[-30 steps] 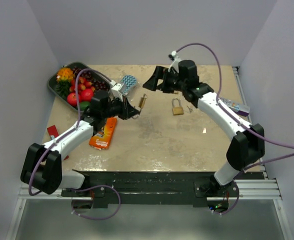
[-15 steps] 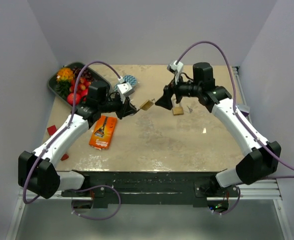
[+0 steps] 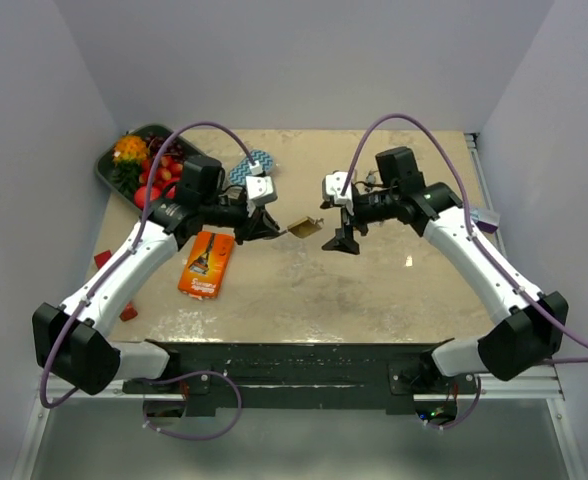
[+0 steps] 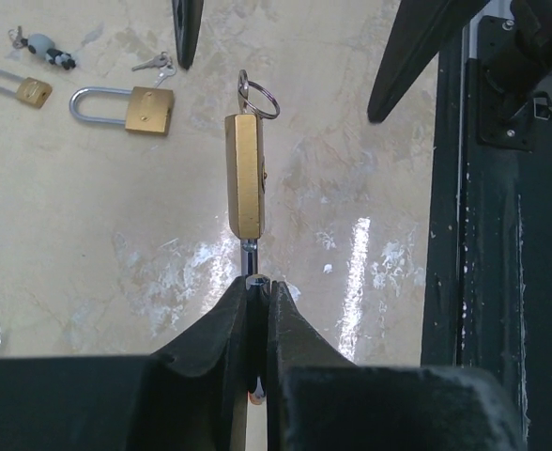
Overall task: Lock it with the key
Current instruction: Pick up the lock from the center of the board, then lock the lock.
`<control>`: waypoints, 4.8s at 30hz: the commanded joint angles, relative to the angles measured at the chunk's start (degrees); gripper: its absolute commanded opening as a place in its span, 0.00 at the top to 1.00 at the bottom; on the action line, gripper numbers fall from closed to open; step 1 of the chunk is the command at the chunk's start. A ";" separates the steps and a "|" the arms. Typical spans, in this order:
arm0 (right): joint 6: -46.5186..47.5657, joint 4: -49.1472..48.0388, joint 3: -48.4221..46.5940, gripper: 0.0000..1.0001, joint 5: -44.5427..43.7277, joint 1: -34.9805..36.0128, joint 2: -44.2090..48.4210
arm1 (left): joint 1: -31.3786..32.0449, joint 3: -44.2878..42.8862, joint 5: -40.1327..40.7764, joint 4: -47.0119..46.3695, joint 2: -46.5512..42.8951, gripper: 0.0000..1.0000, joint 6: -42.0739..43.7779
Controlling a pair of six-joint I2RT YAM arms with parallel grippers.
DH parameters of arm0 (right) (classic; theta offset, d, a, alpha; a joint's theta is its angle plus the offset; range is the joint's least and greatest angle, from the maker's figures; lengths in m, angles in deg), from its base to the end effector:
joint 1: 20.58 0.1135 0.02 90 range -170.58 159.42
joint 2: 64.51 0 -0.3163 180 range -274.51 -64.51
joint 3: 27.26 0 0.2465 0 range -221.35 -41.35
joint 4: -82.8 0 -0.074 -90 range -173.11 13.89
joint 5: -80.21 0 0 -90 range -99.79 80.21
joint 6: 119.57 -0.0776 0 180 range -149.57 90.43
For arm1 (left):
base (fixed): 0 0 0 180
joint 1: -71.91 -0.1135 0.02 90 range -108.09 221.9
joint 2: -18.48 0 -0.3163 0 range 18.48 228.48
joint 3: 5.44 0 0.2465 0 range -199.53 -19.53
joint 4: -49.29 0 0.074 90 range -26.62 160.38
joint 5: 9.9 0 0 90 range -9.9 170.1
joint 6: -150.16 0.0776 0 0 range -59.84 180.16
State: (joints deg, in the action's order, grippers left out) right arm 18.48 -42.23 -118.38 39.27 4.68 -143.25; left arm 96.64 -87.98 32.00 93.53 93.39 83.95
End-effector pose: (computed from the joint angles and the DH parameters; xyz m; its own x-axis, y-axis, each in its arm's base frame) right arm 0.2381 0.1772 0.3921 0.1729 -0.4573 -0.8723 -0.9783 0.0227 -0.2058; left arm 0.2329 -0.1708 0.3766 -0.1640 0.3721 -0.9136 0.9707 0.2257 -0.0824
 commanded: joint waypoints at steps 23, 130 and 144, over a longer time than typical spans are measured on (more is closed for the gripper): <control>0.64 -0.02 -1.63 0.49 -3.70 7.88 -4.23 | 3.57 -8.37 -5.52 -1.32 -0.47 1.00 -0.06; -41.99 -40.09 3.91 1.00 15.10 15.17 -3.35 | 12.09 -3.01 -10.26 -49.93 0.14 1.00 -35.92; -17.49 -2.09 -7.07 1.00 10.71 5.60 -5.02 | 2.44 -0.28 -10.08 -30.24 -3.64 1.00 -21.97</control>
State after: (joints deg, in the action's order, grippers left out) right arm -11.74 -59.45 -121.44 48.25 8.11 -145.00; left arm 97.77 -85.29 24.85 70.54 90.99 57.37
